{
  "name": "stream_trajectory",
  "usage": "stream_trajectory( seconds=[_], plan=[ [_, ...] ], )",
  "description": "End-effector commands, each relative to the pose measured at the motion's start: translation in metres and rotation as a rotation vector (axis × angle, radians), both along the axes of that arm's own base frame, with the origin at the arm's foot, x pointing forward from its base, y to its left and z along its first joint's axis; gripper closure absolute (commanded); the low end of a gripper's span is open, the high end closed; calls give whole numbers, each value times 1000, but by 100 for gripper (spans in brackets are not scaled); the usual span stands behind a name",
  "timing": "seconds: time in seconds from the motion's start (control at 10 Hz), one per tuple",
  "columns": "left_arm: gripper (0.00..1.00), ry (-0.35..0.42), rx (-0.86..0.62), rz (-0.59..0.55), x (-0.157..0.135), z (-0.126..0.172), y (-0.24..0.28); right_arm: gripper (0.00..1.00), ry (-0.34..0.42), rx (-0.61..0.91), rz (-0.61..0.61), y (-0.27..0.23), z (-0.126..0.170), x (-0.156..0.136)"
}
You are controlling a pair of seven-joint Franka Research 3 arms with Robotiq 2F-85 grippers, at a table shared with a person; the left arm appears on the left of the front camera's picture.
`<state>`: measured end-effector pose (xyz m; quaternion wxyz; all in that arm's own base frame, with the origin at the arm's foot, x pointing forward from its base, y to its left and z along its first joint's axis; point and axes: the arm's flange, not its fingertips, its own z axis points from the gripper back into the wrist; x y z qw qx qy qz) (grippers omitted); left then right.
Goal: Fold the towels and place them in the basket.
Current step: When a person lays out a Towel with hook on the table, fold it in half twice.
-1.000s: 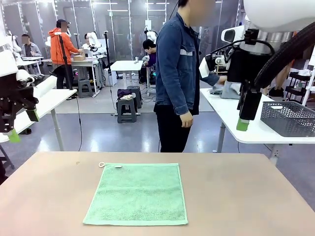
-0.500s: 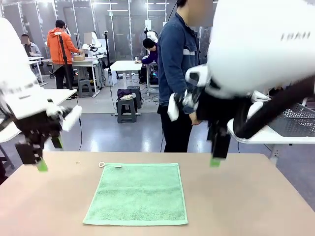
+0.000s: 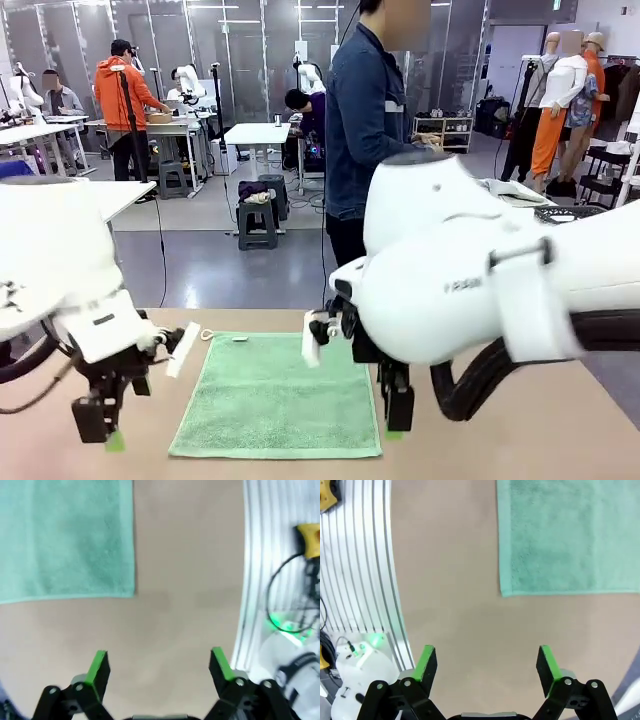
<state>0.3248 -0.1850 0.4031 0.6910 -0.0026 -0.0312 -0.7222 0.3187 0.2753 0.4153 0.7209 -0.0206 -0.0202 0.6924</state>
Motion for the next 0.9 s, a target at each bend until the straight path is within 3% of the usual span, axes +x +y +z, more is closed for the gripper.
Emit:
stream_trajectory(
  seconds=[0.0, 0.3, 0.4, 0.5, 0.8],
  plan=[
    [0, -33, -16, 23, -8, -29, -6, 0, 43, 20, 22, 15, -24, 8],
    [0, -123, -26, 16, -13, -55, -6, 0, 62, 14, 12, 21, -53, 7],
    [0, -89, -8, 11, -12, -54, -6, 0, 60, 12, 2, 22, -53, 8],
    [0, -61, -30, 7, 19, -29, -20, 0, 63, -9, 14, 19, -53, 7],
    [0, -61, -30, 7, 19, -29, -20, 0, 63, -9, 14, 19, -53, 7]
  ],
)
